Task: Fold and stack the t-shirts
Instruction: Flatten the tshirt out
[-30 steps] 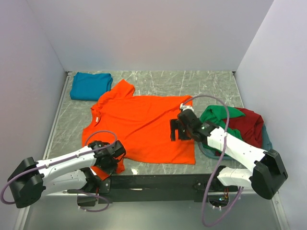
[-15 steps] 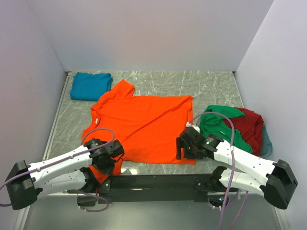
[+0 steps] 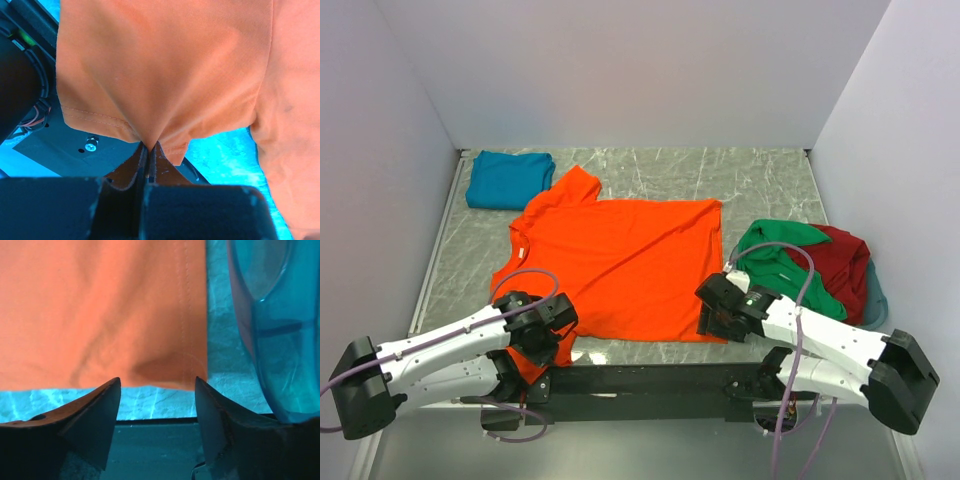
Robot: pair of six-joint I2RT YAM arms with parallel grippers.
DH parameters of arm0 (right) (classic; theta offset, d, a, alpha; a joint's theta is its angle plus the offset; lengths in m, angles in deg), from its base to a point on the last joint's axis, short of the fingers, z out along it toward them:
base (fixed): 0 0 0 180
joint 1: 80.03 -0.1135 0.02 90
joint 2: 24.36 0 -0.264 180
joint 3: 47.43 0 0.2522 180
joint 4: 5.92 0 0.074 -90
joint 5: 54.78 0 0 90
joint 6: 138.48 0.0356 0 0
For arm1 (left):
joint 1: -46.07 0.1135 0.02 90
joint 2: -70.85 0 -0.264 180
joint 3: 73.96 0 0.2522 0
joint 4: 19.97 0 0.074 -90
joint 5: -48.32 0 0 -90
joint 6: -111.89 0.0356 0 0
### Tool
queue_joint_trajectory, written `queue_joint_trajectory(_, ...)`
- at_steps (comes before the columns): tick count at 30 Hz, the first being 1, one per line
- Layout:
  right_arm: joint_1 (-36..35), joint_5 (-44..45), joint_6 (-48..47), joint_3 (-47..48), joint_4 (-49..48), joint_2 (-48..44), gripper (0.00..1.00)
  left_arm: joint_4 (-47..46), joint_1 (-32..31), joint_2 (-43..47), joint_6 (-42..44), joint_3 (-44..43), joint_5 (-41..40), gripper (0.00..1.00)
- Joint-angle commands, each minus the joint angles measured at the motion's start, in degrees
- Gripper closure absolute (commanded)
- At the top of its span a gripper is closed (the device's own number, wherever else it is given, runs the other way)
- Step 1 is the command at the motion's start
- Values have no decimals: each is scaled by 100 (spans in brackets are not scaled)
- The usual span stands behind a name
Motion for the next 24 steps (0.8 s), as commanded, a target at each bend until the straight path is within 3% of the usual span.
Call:
queue_joint_trajectory(1, 112, 510, 191, -128, 78, 259, 34, 146, -32, 95, -145, 43, 14, 99)
queue_joint_trajectory(14, 95, 0, 209, -427, 78, 313, 37, 331, -24, 87, 22, 17, 234, 99)
queue_joint_trajectory(24, 60, 422, -459, 276, 289, -91, 38, 445, -32, 17, 48, -221, -65, 99)
